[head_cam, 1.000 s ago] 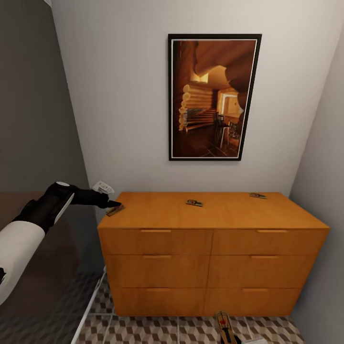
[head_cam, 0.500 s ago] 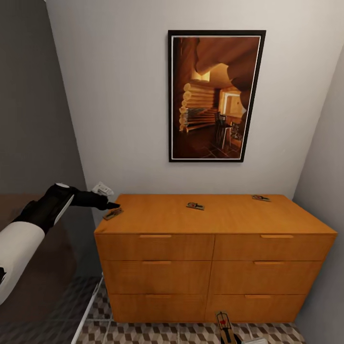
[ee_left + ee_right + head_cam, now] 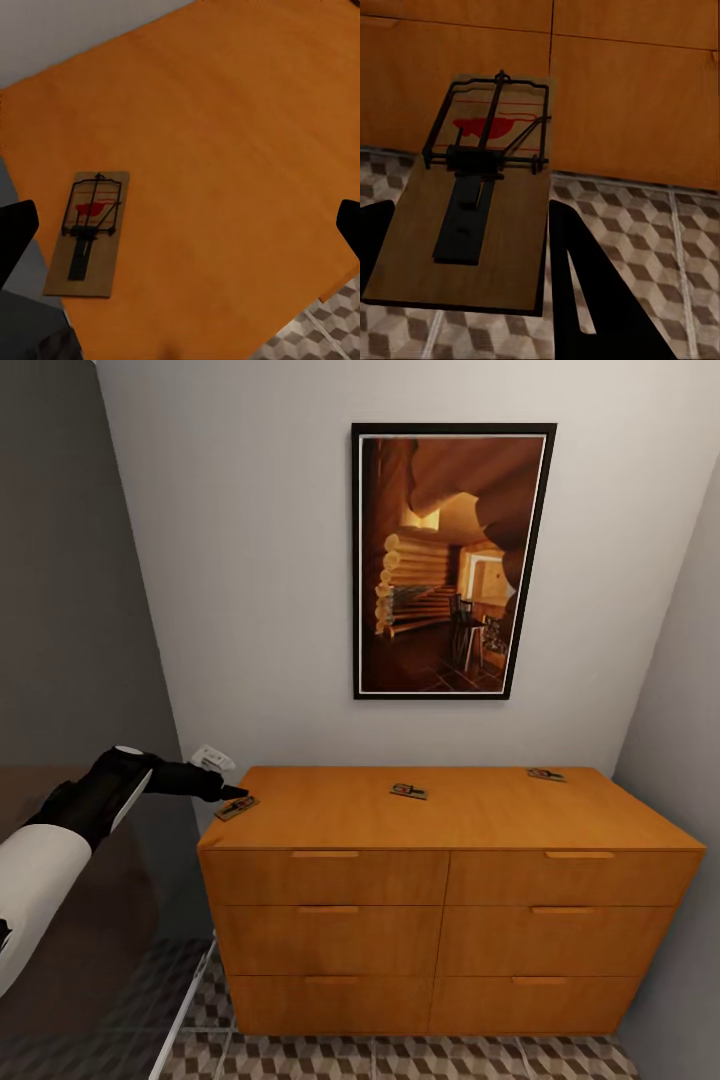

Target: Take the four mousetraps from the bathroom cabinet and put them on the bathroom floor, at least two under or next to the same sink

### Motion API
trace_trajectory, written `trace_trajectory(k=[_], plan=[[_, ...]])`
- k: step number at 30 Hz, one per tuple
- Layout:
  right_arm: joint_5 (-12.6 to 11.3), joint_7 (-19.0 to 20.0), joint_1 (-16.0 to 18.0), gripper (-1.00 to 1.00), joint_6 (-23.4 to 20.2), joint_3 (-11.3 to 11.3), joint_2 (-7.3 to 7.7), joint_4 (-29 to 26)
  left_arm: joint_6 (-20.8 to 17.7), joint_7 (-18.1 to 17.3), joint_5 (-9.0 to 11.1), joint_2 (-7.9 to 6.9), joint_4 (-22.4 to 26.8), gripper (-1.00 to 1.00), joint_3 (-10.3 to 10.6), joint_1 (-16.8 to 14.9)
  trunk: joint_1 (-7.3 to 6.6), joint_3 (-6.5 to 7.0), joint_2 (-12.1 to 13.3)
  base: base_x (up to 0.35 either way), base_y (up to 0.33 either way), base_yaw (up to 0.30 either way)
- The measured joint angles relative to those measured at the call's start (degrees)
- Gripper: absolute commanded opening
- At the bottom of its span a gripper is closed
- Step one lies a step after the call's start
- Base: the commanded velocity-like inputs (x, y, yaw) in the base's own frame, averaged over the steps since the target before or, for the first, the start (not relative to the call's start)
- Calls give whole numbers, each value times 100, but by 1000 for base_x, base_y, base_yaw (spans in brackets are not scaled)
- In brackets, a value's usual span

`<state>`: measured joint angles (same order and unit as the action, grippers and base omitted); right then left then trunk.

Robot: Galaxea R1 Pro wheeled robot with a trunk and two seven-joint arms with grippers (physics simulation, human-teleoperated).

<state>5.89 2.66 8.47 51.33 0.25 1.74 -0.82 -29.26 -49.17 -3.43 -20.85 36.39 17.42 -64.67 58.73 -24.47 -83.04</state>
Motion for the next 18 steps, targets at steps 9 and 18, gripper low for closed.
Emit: trace_trajectory(k=[9,18], plan=[[-5,-1,-102,-100,236,-10,-5,-9,0,8,-25,-10,4,100,0,2,0,0,0,0,0,0],[-4,-1,-103,-100,240,-11,0,-9,0,9,-69,-162,-10,100,8,2,0,0,0,0,0,0]])
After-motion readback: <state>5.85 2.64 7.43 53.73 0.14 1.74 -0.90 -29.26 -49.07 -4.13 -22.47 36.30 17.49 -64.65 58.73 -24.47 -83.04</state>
